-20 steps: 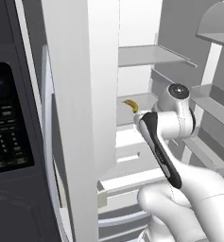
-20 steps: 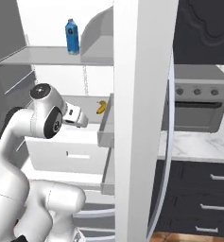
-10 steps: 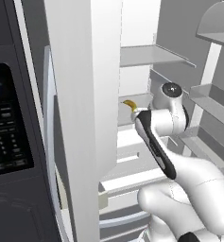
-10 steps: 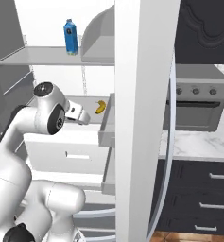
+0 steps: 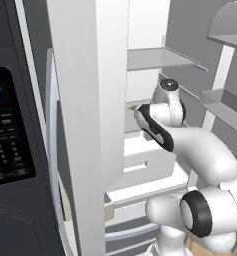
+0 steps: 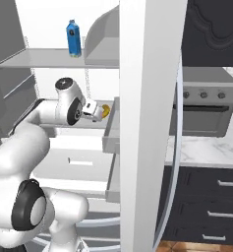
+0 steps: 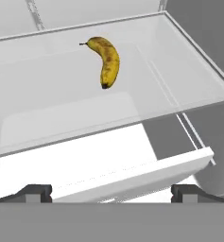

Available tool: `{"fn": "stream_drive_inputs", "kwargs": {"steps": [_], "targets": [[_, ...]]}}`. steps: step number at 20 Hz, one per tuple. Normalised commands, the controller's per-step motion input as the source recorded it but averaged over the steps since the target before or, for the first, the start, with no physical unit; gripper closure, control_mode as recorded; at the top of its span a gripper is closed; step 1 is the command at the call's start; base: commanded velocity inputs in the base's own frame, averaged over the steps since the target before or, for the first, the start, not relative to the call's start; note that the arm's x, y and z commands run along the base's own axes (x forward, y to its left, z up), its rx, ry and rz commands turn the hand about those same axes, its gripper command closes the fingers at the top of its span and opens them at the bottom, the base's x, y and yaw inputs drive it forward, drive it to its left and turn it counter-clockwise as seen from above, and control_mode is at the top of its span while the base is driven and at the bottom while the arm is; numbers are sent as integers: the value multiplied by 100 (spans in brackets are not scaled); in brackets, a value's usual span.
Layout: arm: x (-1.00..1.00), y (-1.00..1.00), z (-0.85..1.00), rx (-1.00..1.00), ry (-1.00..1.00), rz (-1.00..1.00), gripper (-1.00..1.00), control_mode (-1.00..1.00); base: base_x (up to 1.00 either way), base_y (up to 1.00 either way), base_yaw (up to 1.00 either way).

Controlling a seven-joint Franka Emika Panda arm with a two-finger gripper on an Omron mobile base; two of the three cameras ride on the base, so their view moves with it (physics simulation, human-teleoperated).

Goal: Pick the apple and banana from the fridge and place them on the plate next to the blender to make a fruit smoothie.

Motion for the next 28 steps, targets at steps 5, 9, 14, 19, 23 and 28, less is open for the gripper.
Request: {"fn": "stream_drive_inputs", "kwargs": {"steps": [5,9,14,19,23,28], "targets": [[32,-30,-17,0,19,0,-100,-100,0,0,0],[22,-5,-30,0,5,0,-100,-100,0,0,0],[48,0,-42,0,1,0,-100,-100,0,0,0],[57,0,-39,-1,0,0,-100,-100,0,0,0],[62,0,-7,0,0,0,-100,-100,0,0,0],[53,0,-14,0,0,0,-100,-100,0,0,0]]}}
